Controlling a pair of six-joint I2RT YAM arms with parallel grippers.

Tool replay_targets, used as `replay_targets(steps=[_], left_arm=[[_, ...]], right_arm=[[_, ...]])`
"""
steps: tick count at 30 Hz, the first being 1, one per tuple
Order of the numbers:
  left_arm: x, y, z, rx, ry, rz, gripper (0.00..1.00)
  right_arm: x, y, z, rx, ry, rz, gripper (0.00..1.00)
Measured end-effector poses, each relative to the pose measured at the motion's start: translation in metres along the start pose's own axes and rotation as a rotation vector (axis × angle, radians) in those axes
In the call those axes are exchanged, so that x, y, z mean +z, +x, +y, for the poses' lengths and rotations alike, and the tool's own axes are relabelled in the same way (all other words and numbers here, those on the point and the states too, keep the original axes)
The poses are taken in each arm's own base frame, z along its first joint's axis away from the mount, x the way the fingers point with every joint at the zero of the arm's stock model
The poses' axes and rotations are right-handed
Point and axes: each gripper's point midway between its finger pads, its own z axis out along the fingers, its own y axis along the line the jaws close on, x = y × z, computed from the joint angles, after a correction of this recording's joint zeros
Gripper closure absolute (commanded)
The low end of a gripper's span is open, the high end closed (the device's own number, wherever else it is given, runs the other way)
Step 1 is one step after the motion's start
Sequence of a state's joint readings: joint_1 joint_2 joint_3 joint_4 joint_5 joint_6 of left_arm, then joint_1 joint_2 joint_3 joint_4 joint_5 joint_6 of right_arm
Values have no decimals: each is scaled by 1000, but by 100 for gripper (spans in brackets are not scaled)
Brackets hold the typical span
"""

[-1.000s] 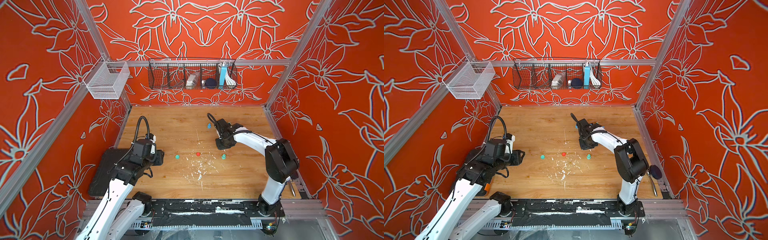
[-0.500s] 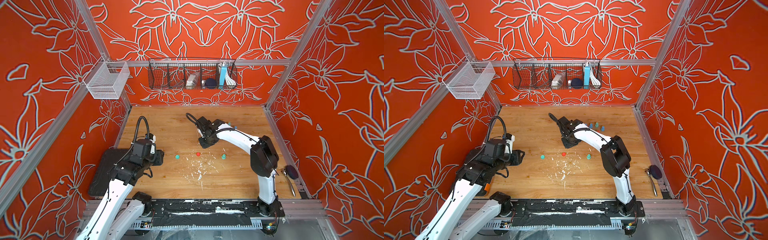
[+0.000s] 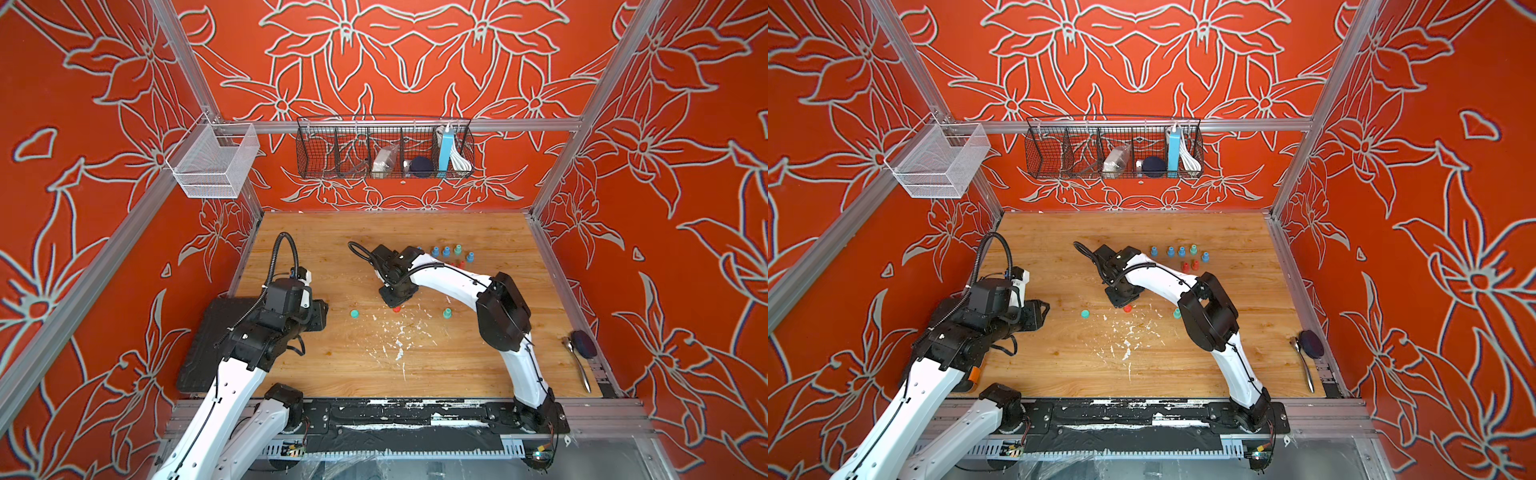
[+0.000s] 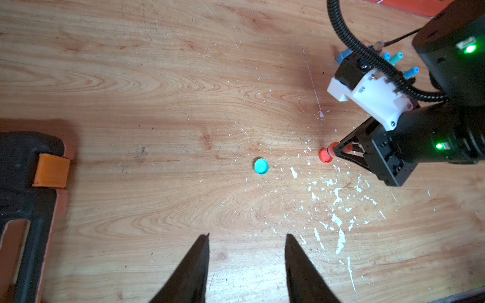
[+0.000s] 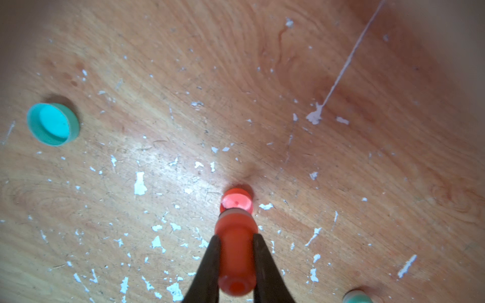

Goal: Close the stamp cap
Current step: Close the cover of the stamp.

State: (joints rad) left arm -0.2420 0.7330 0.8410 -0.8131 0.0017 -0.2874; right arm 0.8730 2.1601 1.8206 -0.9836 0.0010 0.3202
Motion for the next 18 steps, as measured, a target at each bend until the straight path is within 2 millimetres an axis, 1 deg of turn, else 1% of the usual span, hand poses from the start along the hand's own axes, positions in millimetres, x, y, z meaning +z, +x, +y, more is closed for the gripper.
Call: replay_targets(steps=[5, 18], left_arm=[[0, 0, 0, 0, 0, 0, 52], [0, 0, 0, 0, 0, 0, 53]], right_arm=[[6, 3, 2, -5, 2, 17, 91], [7, 4, 2, -5, 2, 18, 91]])
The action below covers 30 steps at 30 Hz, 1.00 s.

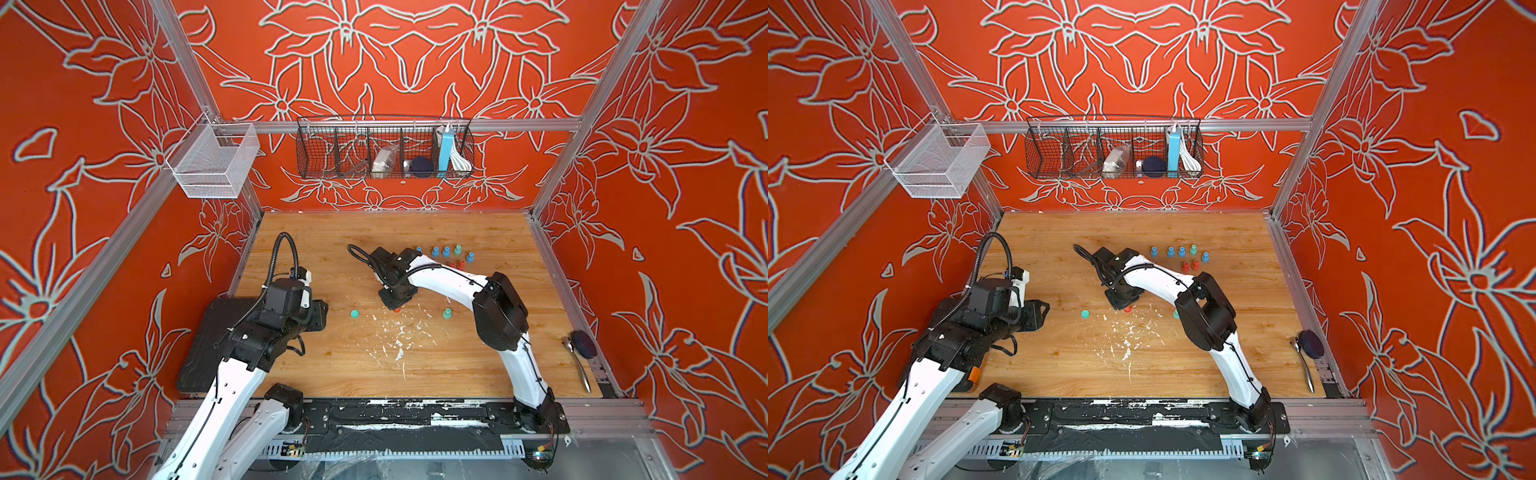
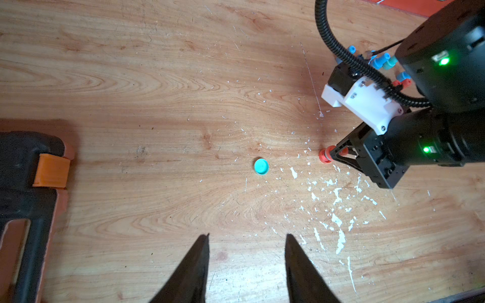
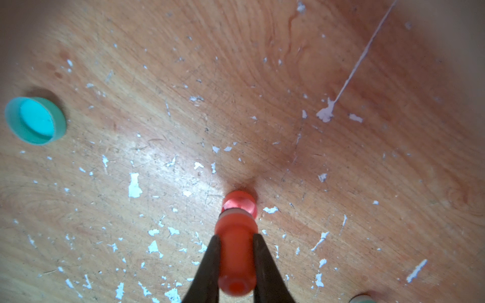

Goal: Close the stamp cap
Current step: Close the cover of the stamp.

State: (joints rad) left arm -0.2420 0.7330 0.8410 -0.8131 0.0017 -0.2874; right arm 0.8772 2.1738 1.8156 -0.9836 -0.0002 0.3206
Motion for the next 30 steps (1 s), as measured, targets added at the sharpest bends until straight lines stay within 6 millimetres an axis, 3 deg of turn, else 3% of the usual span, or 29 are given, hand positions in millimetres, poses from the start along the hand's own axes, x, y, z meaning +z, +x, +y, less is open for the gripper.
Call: replay_targets(steps=[30], left_arm=[[0, 0, 0, 0, 0, 0, 53]], right_arm=[[12, 3, 0, -1, 4, 12, 92]])
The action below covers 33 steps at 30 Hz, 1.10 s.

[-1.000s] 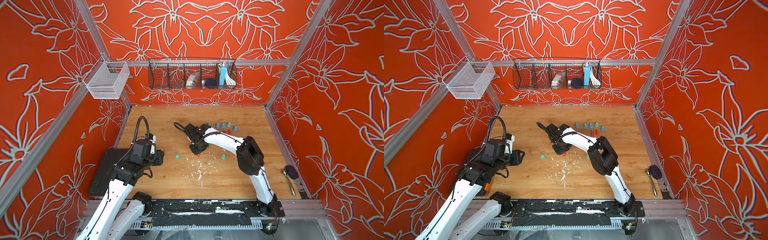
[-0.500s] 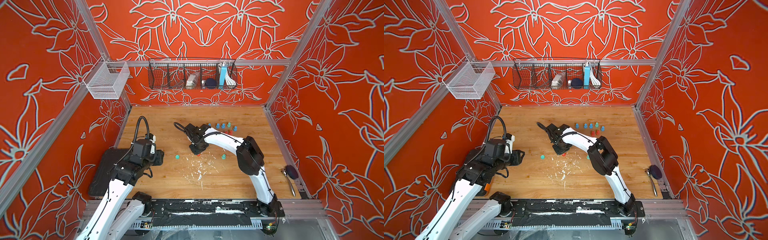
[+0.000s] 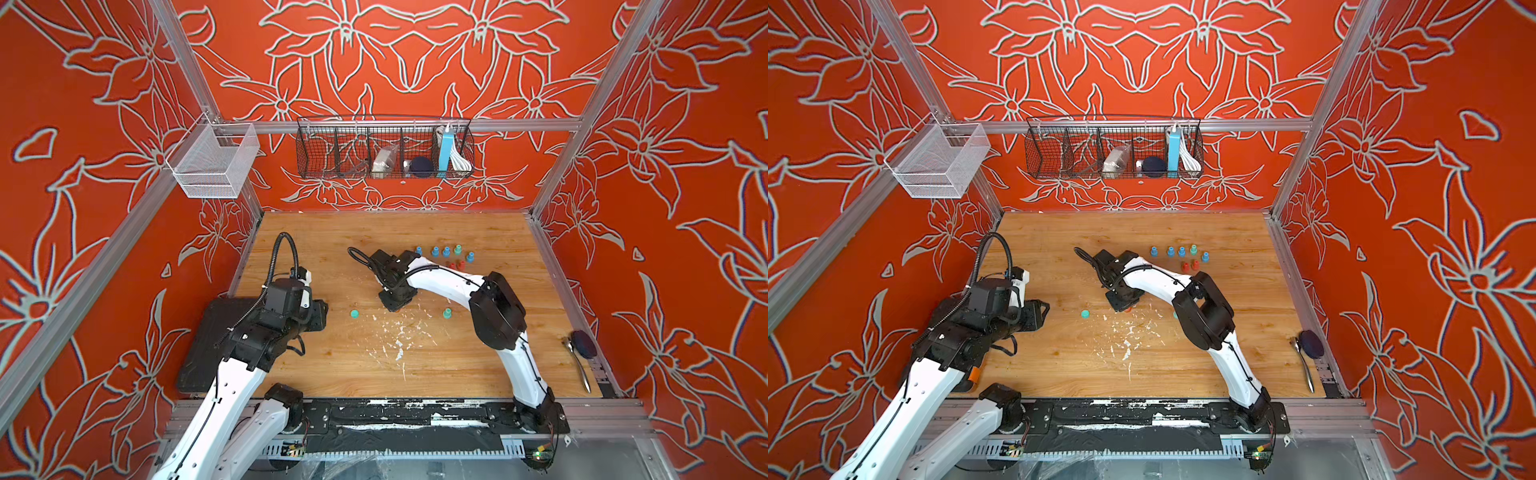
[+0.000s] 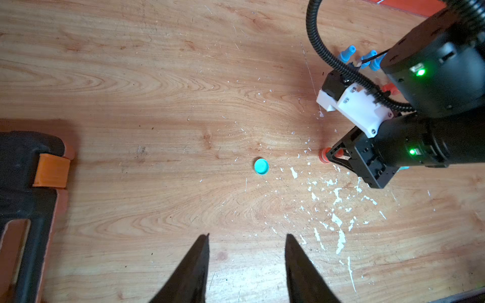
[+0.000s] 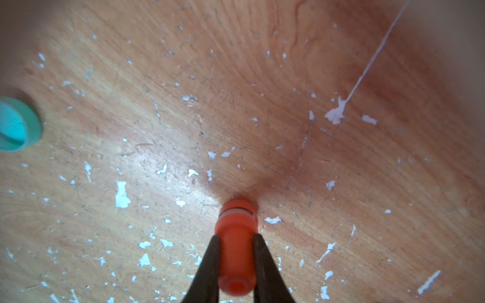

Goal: Close the stamp cap
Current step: Close the cover of the stamp, then place the stamp at the center of the board.

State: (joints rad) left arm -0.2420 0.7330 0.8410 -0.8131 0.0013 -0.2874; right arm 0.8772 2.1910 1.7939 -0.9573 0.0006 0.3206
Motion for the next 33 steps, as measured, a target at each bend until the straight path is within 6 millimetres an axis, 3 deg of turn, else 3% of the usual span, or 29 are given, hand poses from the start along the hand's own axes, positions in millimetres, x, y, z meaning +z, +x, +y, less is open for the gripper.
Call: replay_targets(steps=[26, 33], left_arm=[[0, 0, 0, 0, 0, 0, 53], [0, 0, 0, 0, 0, 0, 53]], right_arm=[[7, 2, -4, 16, 4, 0, 93], [8, -2, -15, 44, -2, -19, 94]])
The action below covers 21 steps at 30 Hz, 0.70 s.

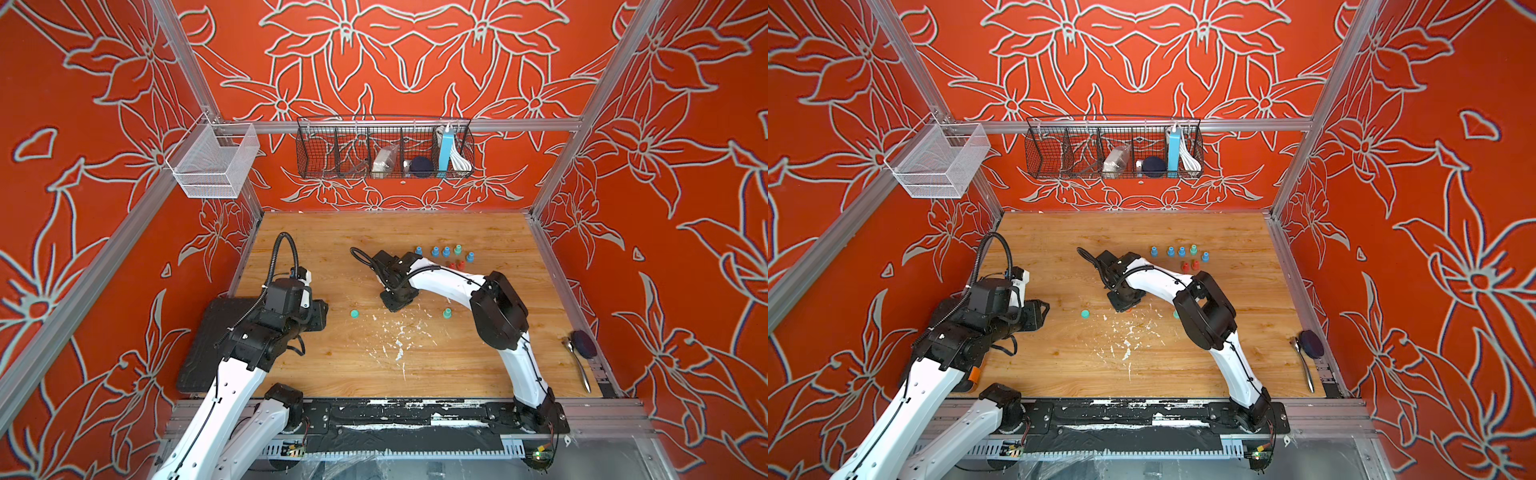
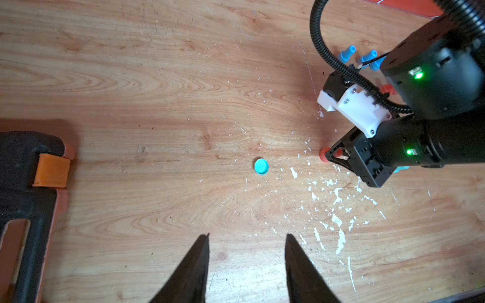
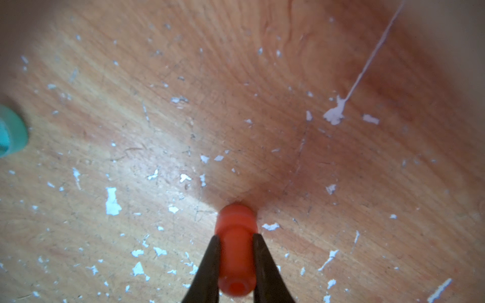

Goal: Close the stamp cap
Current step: Place the stamp at the center of the board.

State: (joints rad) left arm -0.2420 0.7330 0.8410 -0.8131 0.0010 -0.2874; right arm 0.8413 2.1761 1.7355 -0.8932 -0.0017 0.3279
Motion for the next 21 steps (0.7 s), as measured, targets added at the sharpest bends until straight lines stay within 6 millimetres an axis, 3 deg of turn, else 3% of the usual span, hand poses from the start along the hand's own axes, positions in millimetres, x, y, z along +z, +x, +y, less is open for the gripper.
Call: replay_targets(steps=[21], left_arm=[[0, 0, 0, 0, 0, 2, 52]], right_arm=[[3, -13, -126, 229, 63, -40, 95]])
